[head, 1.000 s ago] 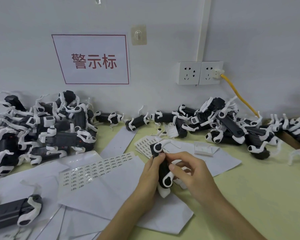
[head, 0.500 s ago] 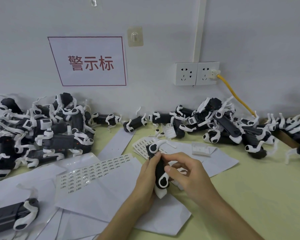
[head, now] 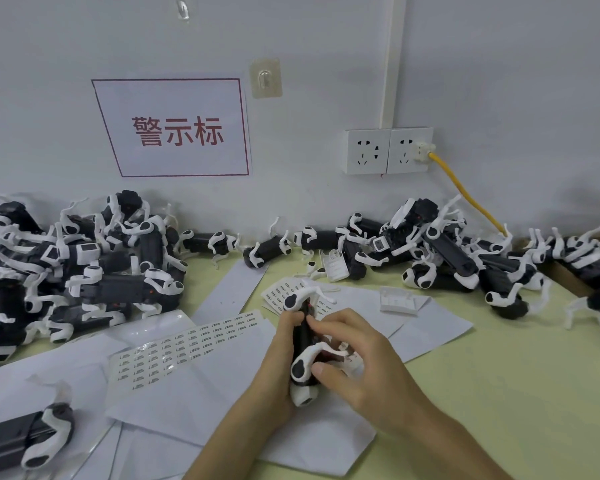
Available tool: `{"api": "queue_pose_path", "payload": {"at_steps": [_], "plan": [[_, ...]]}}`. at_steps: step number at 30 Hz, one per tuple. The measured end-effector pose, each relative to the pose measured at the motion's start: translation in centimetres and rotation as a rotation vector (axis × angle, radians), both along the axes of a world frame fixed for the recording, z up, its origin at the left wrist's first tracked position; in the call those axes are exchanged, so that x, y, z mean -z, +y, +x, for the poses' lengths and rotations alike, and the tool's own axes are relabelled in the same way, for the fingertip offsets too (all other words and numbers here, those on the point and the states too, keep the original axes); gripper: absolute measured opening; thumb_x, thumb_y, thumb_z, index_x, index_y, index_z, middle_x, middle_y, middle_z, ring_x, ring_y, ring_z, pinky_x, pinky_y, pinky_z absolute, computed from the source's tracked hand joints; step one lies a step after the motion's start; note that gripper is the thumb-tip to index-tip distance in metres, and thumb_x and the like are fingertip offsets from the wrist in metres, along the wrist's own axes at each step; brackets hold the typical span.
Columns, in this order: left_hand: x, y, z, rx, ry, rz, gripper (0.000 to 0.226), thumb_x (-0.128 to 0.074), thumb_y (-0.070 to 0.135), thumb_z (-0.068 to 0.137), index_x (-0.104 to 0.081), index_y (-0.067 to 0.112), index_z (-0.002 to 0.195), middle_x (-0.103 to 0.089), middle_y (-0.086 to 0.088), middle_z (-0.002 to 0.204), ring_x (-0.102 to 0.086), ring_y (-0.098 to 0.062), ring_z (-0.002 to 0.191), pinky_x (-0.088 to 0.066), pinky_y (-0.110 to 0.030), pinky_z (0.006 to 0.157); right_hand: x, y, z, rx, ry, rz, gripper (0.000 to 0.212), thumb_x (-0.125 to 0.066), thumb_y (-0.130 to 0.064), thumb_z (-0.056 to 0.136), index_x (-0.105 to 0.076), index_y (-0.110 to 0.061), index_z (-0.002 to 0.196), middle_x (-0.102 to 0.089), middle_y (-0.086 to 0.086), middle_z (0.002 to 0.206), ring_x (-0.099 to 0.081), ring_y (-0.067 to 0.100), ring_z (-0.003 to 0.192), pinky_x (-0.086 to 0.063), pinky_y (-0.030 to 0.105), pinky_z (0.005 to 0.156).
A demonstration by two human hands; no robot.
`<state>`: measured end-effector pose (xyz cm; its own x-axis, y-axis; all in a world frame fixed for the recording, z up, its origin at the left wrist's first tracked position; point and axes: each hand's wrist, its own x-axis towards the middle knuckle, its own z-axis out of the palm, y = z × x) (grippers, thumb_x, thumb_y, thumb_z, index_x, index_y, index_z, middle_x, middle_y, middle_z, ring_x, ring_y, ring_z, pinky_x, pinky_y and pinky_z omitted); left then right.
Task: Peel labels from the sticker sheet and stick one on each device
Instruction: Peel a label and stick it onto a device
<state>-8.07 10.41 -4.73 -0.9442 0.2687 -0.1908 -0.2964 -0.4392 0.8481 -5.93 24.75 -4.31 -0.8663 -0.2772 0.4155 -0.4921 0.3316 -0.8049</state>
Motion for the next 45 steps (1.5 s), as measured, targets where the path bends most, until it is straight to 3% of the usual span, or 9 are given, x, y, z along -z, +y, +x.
{"api": "queue_pose_path", "payload": {"at_steps": [6, 15, 20, 27, 29, 31, 37, 42, 45], "plan": [[-0.4, -0.3, 0.4, 0.016, 0.041, -0.019, 0.032, -0.06, 0.049, 0.078, -0.068, 0.018, 0.078, -0.056, -0.008, 0.078, -0.059, -0.018, 0.075, -0.047, -0.027, 0.067, -0.1, 0.2, 0.2, -0.006, 0.114, 0.075, 0.051, -0.07, -0.023, 0.084, -0.064, -0.024, 0.135, -0.055, -0.019, 0.111, -0.062, 0.011, 0.101, -0.052, 0.027, 0.086], [-1.6, 0.2, 1.8, 0.153, 0.048, 0.056, 0.037, -0.052, 0.045, 0.084, -0.06, 0.009, 0.081, -0.055, -0.004, 0.061, -0.058, -0.013, 0.053, -0.048, -0.019, 0.049, -0.3, 0.4, 1.1, 0.122, 0.538, -0.092, 0.01, -0.068, -0.021, 0.079, -0.067, -0.011, 0.083, -0.05, -0.013, 0.077, -0.048, -0.002, 0.064, -0.033, 0.008, 0.06], [-1.5, 0.0, 0.7, 0.076, 0.021, 0.172, 0.038, -0.063, 0.04, 0.077, -0.063, 0.003, 0.085, -0.054, -0.009, 0.066, -0.054, -0.021, 0.054, -0.053, -0.026, 0.053, -0.3, 0.6, 0.7, 0.21, 0.517, -0.246, 0.023, -0.053, -0.029, 0.088, -0.065, -0.013, 0.078, -0.052, -0.003, 0.068, -0.046, 0.018, 0.059, -0.038, 0.033, 0.053], [-2.3, -1.7, 0.4, 0.411, 0.093, -0.044, 0.049, -0.095, 0.033, 0.05, -0.081, 0.007, 0.09, -0.071, -0.017, 0.086, -0.067, -0.026, 0.072, -0.056, -0.034, 0.074, -1.9, 2.2, -0.5, 0.035, -0.119, -0.347, 0.05, -0.05, -0.059, 0.085, -0.059, -0.038, 0.13, -0.059, -0.012, 0.126, -0.061, 0.011, 0.104, -0.047, 0.027, 0.089], [-2.5, -1.6, 1.2, 0.49, 0.122, -0.204, 0.03, -0.076, 0.048, 0.08, -0.084, 0.021, 0.089, -0.075, -0.01, 0.094, -0.067, -0.02, 0.083, -0.053, -0.028, 0.083, -2.4, 2.7, -1.1, -0.103, -0.295, -0.253, 0.034, -0.057, -0.042, 0.091, -0.07, -0.025, 0.117, -0.067, -0.002, 0.114, -0.064, 0.015, 0.097, -0.051, 0.04, 0.092], [-2.3, -1.7, 1.1, 0.535, 0.026, -0.279, 0.073, -0.038, 0.069, 0.098, -0.082, 0.013, 0.086, -0.073, -0.011, 0.084, -0.068, -0.019, 0.071, -0.056, -0.026, 0.07, -2.6, 2.9, -1.2, -0.182, -0.348, -0.164, 0.025, -0.065, -0.031, 0.086, -0.074, -0.011, 0.097, -0.068, 0.008, 0.093, -0.062, 0.019, 0.082, -0.051, 0.04, 0.078], [-1.7, -3.5, -0.3, 0.383, -0.06, -0.109, 0.108, -0.013, 0.082, 0.087, -0.062, -0.014, 0.103, -0.065, -0.022, 0.077, -0.065, -0.03, 0.057, -0.051, -0.024, 0.049, -2.7, 4.4, -1.5, -0.111, -0.404, -0.03, 0.027, -0.063, -0.033, 0.089, -0.074, -0.01, 0.099, -0.067, 0.014, 0.093, -0.058, 0.011, 0.083, -0.043, 0.019, 0.07], [-1.5, -4.4, -1.5, -0.13, -0.03, 0.112, 0.076, -0.032, 0.064, 0.102, -0.06, -0.006, 0.114, -0.072, -0.029, 0.11, -0.075, -0.044, 0.085, -0.063, -0.04, 0.06, -3.1, 6.9, -3.2, 0.225, -0.565, -0.584, 0.02, -0.056, -0.018, 0.095, -0.067, -0.002, 0.093, -0.062, 0.02, 0.092, -0.05, 0.025, 0.06, -0.047, 0.031, 0.052], [-1.4, -5.6, -2.0, -0.383, 0.008, 0.213, 0.057, -0.039, 0.051, 0.106, -0.061, -0.002, 0.106, -0.068, -0.033, 0.112, -0.075, -0.045, 0.088, -0.064, -0.041, 0.063, -4.5, 10.4, -3.0, 0.098, -0.388, -1.212, 0.013, -0.05, -0.02, 0.093, -0.061, -0.014, 0.094, -0.064, 0.019, 0.106, -0.06, 0.024, 0.069, -0.055, 0.034, 0.069]]}}
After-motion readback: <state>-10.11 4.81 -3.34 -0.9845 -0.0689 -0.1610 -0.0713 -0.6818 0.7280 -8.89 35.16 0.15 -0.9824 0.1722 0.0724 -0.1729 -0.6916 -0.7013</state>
